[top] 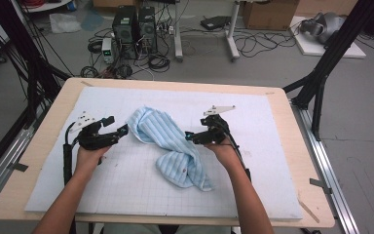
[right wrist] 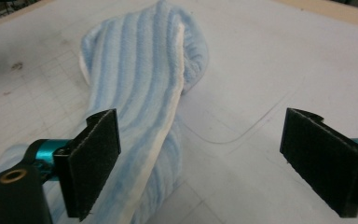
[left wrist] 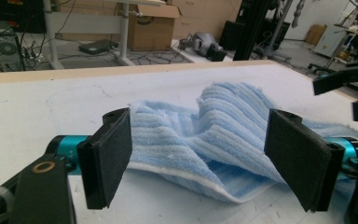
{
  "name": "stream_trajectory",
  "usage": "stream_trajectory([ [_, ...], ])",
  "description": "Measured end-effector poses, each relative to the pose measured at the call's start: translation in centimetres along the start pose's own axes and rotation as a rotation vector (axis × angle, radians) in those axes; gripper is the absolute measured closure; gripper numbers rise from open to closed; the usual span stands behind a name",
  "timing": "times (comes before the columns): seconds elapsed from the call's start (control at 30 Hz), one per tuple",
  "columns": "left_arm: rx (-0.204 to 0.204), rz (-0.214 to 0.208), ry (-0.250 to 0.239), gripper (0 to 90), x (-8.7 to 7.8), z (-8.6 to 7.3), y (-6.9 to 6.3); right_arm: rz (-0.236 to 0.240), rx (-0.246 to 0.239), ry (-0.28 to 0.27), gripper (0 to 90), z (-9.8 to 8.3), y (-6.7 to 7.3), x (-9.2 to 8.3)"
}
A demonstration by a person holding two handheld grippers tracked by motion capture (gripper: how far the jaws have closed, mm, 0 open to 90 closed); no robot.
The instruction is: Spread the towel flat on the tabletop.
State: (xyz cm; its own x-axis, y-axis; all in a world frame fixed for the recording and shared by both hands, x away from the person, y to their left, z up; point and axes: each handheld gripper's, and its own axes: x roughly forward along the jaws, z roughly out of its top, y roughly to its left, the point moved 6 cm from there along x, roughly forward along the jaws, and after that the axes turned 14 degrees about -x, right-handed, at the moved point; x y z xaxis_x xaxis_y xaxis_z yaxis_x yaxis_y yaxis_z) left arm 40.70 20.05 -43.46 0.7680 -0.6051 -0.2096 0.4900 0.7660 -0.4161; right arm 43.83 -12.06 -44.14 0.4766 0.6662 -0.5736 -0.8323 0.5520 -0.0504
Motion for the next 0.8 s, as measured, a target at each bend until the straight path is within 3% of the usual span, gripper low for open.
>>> stream_trajectory([
  [0.13,-0.001,0.008,0.001,24.1,-0.2,0.1,0.2,-0.002,-0.004,0.036,11.2,0.7,-0.2,1.9],
  [0.23,-0.003,0.011,0.005,24.5,-0.1,0.0,0.3,0.031,0.008,0.042,14.3,1.4,0.1,3.1],
  [0.37,0.000,0.010,0.016,24.8,0.0,-0.1,0.3,0.051,-0.003,0.029,39.8,2.3,0.2,4.1],
  [0.43,-0.002,0.010,0.020,25.0,0.0,-0.2,0.3,0.040,0.013,0.032,47.1,2.4,0.1,4.6],
  [0.5,-0.004,0.010,0.026,25.3,0.0,-0.3,0.3,0.014,0.032,0.074,54.0,1.9,-0.2,5.2],
  [0.63,-0.013,0.012,0.025,25.8,0.0,-0.3,0.4,0.051,0.022,0.146,85.2,0.9,0.1,5.9],
  [0.7,-0.013,0.014,0.026,26.0,0.0,-0.3,0.5,0.045,-0.008,0.152,87.6,1.0,0.2,5.5],
  [0.8,-0.020,0.014,0.028,26.1,0.0,-0.3,0.5,0.019,-0.014,0.147,87.9,1.0,-0.1,4.3],
])
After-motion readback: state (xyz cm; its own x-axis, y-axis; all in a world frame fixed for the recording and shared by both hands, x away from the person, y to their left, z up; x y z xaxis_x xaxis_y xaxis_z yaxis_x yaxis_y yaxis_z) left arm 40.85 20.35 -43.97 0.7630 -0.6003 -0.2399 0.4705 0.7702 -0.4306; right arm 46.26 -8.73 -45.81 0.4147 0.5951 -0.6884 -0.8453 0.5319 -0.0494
